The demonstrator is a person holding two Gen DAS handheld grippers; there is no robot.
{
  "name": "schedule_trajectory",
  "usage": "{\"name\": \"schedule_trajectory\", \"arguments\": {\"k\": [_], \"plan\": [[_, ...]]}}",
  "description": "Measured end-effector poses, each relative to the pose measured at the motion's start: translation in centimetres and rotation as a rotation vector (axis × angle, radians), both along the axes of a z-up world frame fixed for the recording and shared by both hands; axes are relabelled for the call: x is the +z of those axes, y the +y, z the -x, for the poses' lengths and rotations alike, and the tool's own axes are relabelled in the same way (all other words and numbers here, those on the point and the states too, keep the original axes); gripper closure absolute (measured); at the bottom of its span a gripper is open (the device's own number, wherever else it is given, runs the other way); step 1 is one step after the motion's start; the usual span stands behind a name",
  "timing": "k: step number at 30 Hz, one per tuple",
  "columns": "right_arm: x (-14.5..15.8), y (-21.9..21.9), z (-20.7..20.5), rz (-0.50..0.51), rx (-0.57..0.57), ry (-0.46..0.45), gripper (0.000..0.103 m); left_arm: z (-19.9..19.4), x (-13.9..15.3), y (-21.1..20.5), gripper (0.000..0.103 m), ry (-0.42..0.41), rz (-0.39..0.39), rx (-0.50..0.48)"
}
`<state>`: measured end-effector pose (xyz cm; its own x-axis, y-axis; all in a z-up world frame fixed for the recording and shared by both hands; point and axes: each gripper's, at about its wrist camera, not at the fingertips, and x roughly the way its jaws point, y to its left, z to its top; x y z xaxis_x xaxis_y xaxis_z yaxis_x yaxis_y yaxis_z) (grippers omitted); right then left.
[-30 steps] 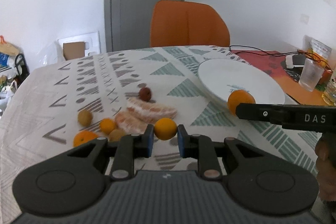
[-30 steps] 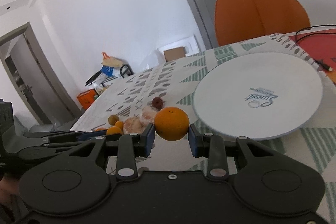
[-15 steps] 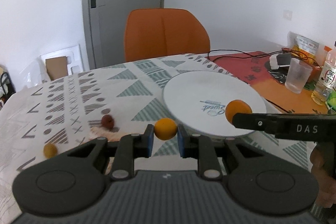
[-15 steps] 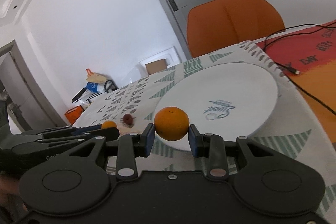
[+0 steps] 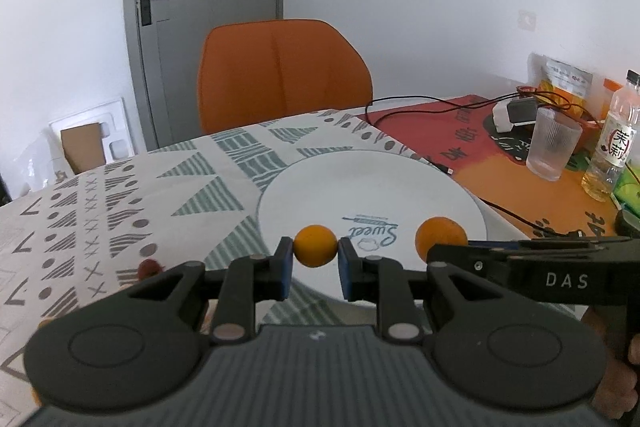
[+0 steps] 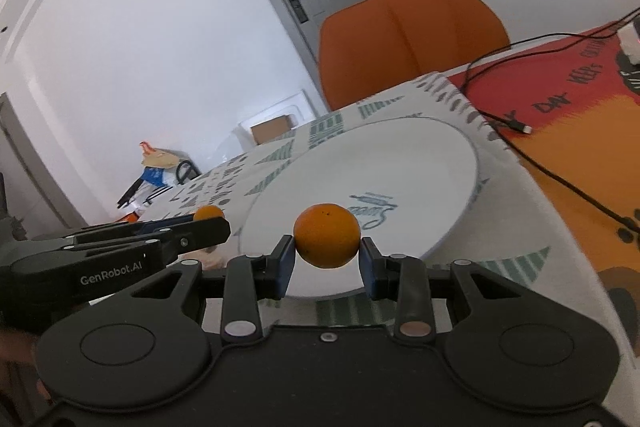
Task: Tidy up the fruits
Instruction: 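Grasp a small kumquat with the left gripper while the right carries the orange to the plate, then release the orange and kumquat onto the white plate, open both grippers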
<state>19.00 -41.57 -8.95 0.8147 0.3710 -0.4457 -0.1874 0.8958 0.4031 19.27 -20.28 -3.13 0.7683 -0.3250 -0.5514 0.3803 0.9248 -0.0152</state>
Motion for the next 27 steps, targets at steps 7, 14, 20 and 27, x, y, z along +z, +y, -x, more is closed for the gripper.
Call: {"name": "schedule_trajectory", "arguments": {"k": [7, 14, 20, 27], "plan": [[0.3, -1.4, 0.6, 0.001, -0.035, -0.012, 0.065, -1.0, -0.1, -1.5, 0.081, 0.005, 0.001, -0.03], [0.2, -1.9, 1.0, -0.003, -0.049, -0.003, 0.065, -1.0, 0.0, -2.1, 0.08, 0.004, -0.001, -0.034], [0.4, -1.1, 1.0, -0.008, -0.037, -0.001, 0.065, -0.5, 0.5, -0.5, 0.073, 0.013, 0.0, 0.002], [1.1, 0.4, 1.2, 0.009, -0.014, -0.022, 0.057, 0.7, 1.4, 2.4, 0.041, -0.027, -0.008, 0.086]]}}
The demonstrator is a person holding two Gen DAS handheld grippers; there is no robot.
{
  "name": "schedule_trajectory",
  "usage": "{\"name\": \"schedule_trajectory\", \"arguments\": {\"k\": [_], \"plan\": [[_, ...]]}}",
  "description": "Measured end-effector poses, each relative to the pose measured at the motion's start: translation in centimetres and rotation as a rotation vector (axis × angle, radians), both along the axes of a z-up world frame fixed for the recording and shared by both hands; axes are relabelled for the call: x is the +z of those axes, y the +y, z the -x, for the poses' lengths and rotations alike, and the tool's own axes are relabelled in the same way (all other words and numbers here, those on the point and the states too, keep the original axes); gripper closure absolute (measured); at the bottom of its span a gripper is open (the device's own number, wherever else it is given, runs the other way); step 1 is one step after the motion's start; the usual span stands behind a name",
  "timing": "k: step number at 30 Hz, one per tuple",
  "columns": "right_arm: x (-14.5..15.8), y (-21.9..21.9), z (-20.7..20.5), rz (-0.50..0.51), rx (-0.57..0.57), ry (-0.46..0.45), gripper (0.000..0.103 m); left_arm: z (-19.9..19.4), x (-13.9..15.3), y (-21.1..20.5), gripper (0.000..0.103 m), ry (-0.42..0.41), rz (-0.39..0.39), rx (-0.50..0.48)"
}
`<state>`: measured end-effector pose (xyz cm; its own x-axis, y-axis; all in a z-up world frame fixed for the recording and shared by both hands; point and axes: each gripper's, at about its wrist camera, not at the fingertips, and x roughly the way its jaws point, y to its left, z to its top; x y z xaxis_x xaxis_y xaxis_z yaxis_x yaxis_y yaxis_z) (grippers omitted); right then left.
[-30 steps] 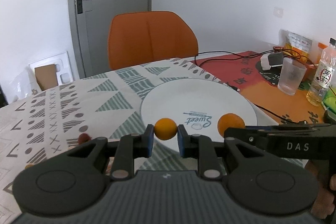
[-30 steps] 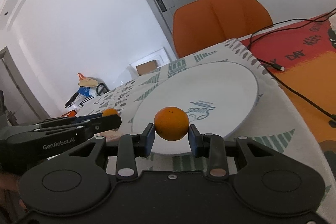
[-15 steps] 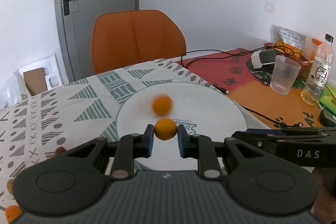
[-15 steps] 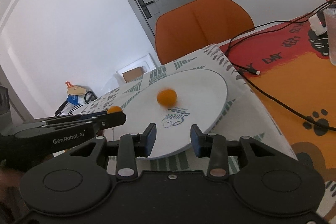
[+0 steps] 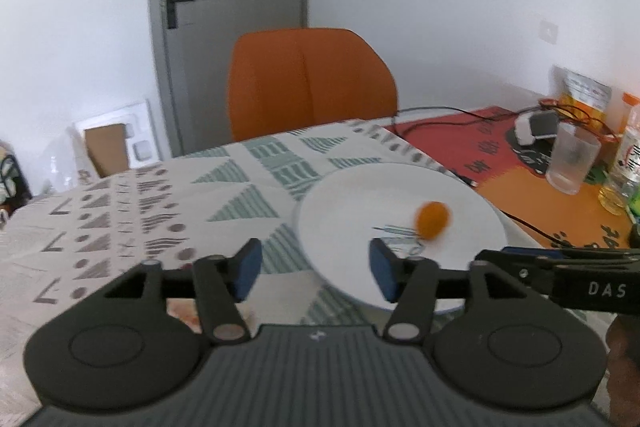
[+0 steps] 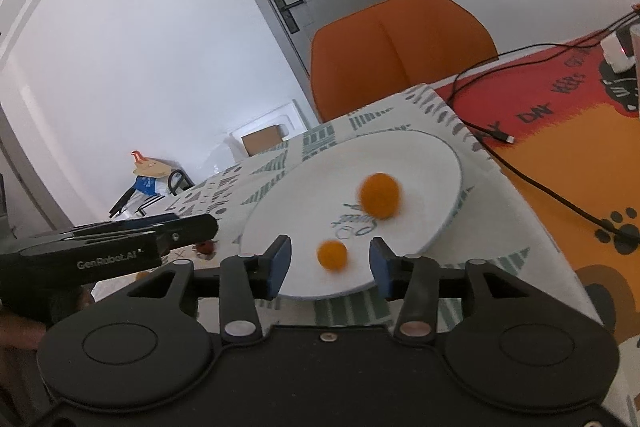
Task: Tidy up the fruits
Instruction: 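Release the orange and kumquat onto the white plate, open both grippers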
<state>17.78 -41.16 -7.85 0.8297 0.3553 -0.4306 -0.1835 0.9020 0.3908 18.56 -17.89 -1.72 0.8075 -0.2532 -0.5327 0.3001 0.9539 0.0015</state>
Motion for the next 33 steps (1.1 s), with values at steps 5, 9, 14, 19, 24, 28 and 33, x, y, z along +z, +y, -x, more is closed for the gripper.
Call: {"name": "schedule_trajectory", "arguments": {"k": [5, 9, 14, 19, 24, 28, 33], "plan": [[0.7, 1.1, 0.5, 0.017, 0.007, -0.02, 0.046, 0.9, 0.6, 1.6, 0.032, -0.001, 0.004, 0.025], [1.1, 2.0, 0.9, 0.031, 0.008, -0.035, 0.035, 1.8, 1.0, 3.0, 0.023, -0.019, 0.002, 0.061], [1.8, 3.1, 1.5, 0.045, 0.001, -0.058, 0.012, 3.1, 1.6, 5.2, 0.016, -0.037, 0.02, 0.108], [2.1, 4.5, 1.8, 0.045, 0.004, -0.071, 0.0, 4.3, 1.9, 7.5, 0.011, -0.047, 0.024, 0.147], [2.2, 6.2, 1.4, 0.049, 0.045, -0.055, 0.0, 5.1, 2.3, 9.5, 0.01, -0.055, 0.002, 0.188], [2.3, 7.6, 1.7, 0.052, 0.065, -0.057, 0.0, 5.6, 2.1, 11.2, 0.01, -0.051, 0.027, 0.234], [2.4, 9.2, 1.9, 0.065, 0.084, -0.06, 0.0, 6.2, 1.7, 13.3, 0.01, -0.043, 0.046, 0.262]]}}
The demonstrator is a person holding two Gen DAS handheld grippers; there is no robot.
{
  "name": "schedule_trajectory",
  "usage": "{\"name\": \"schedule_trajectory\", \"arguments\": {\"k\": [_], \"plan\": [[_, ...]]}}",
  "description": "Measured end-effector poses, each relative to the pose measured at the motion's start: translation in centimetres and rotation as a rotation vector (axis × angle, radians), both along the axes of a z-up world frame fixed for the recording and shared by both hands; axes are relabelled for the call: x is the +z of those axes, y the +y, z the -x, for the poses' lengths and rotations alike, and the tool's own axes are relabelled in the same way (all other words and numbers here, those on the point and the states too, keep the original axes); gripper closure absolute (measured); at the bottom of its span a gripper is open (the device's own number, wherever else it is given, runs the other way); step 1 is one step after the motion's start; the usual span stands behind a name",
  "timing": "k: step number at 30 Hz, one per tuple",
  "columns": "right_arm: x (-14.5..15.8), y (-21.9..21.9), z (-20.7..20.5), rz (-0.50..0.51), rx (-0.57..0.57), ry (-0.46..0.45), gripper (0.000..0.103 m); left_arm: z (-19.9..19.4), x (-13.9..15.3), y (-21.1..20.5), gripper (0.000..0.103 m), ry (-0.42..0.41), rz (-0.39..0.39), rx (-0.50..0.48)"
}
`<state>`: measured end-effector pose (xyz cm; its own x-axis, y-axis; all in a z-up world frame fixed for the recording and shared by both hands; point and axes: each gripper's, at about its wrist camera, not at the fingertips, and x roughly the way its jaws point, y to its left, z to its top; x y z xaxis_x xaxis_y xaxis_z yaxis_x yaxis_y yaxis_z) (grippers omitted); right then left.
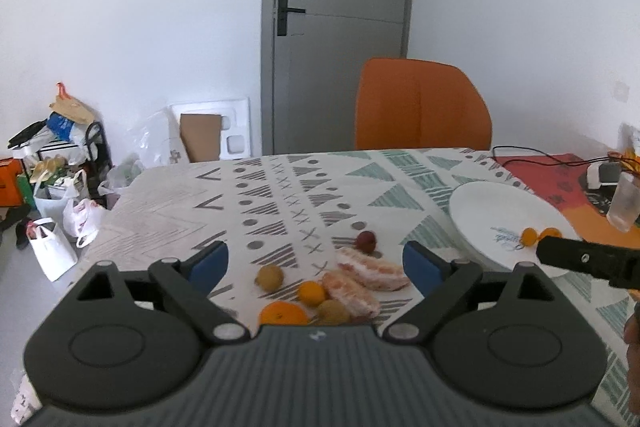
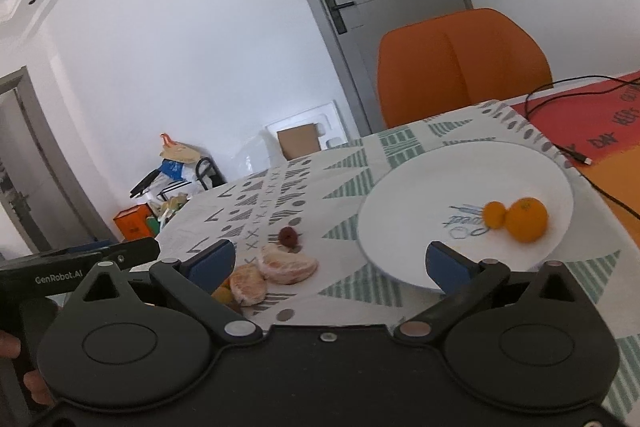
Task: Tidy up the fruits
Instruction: 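Release the orange and kumquat onto the white plate, open both grippers, then grasp the large orange with the left gripper while the right grasps a brown kiwi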
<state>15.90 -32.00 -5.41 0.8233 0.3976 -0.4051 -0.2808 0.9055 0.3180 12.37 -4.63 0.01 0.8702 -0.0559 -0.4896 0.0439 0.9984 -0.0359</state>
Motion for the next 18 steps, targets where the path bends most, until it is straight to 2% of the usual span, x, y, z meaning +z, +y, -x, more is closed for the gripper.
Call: {"name": "schedule_trajectory", "arguments": {"k": [18], "plan": [[-0.8, 3.9, -0.9, 0.072, 0.111, 0.022, 0.0, -0.1, -2.8, 3.8, 0.012, 0.033, 0.074, 0.045]]}}
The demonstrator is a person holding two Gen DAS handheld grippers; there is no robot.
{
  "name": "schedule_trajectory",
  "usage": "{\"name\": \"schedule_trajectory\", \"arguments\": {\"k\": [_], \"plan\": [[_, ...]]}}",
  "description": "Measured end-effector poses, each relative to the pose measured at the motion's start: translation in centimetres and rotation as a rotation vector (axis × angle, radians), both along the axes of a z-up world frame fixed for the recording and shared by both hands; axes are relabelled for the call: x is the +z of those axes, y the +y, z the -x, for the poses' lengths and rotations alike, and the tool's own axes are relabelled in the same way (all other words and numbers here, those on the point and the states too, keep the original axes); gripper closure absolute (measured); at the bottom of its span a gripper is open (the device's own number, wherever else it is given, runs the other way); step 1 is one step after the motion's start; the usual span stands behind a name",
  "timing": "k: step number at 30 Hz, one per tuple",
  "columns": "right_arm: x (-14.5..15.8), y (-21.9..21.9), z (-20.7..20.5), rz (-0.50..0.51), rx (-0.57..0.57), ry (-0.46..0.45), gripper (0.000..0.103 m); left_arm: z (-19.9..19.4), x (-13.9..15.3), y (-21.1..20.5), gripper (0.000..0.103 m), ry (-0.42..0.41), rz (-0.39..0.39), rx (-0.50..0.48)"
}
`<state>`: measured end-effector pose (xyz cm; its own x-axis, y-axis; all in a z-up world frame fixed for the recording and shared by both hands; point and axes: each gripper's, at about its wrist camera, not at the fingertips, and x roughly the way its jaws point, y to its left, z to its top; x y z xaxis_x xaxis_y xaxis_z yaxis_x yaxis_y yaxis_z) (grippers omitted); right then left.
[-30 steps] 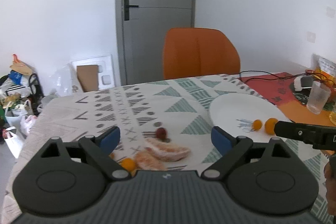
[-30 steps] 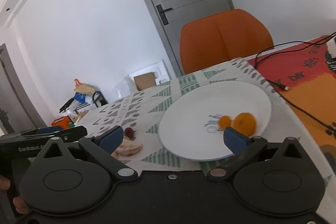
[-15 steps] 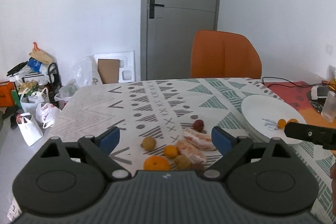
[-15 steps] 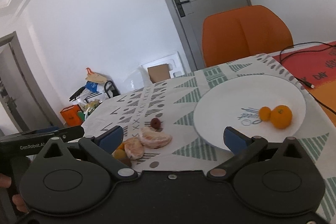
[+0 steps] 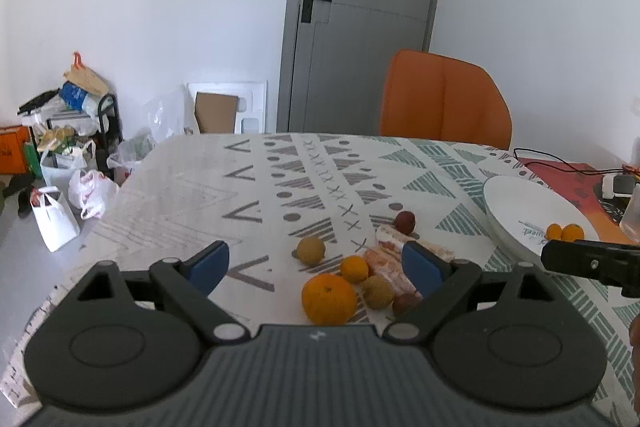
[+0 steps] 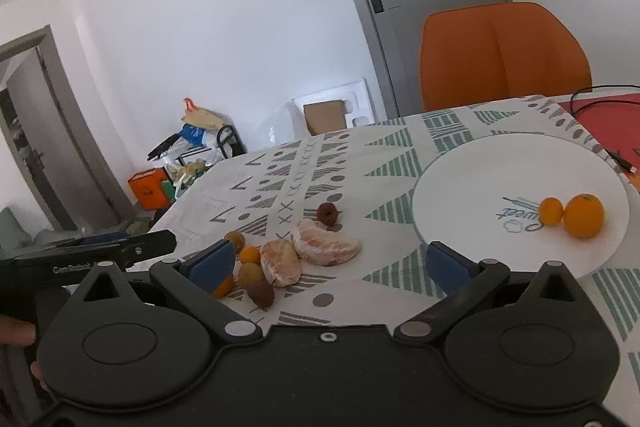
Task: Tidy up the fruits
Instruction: 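Grasp the large orange with the left gripper while the right grasps a brown kiwi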
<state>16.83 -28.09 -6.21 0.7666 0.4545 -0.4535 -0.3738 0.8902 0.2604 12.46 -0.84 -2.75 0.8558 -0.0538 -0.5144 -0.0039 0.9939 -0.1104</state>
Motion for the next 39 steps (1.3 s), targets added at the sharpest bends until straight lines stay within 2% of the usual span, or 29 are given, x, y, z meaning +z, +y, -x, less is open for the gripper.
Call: {"name": "schedule_trajectory", "arguments": {"k": [4, 6, 9, 17, 19, 21, 23, 33, 39], "plan": [[-0.5, 1.0, -0.4, 0.026, 0.023, 0.01, 0.001, -0.4, -1.1, 0.4, 0.017, 0.016, 0.032, -0.011], [-0.8, 1.6, -0.7, 0.037, 0.037, 0.027, 0.007, -0.6, -1.6, 0.4, 0.026, 0.028, 0.042, -0.023], [-1.2, 2.2, -1.0, 0.047, 0.051, 0.041, 0.013, -1.0, -2.3, 0.4, 0.032, 0.045, 0.055, -0.034], [-2.2, 3.6, -1.8, 0.073, 0.073, 0.081, 0.022, -2.1, -4.0, 0.6, 0.042, 0.069, 0.082, -0.062], [-2.3, 3.9, -1.9, 0.083, 0.08, 0.087, 0.026, -2.4, -4.5, 0.5, 0.047, 0.084, 0.089, -0.075], [-2.6, 4.1, -2.1, 0.085, 0.089, 0.1, 0.031, -2.8, -5.2, 0.3, 0.064, 0.109, 0.09, -0.088], [-2.7, 4.5, -2.2, 0.09, 0.095, 0.11, 0.036, -2.8, -5.5, 0.5, 0.064, 0.108, 0.109, -0.094], [-3.7, 7.0, -2.7, 0.108, 0.129, 0.14, 0.043, -1.7, -5.1, 2.5, 0.065, 0.089, 0.138, -0.074], [-3.9, 8.2, -3.0, 0.116, 0.134, 0.143, 0.044, -1.2, -4.9, 3.8, 0.065, 0.079, 0.143, -0.05]]}}
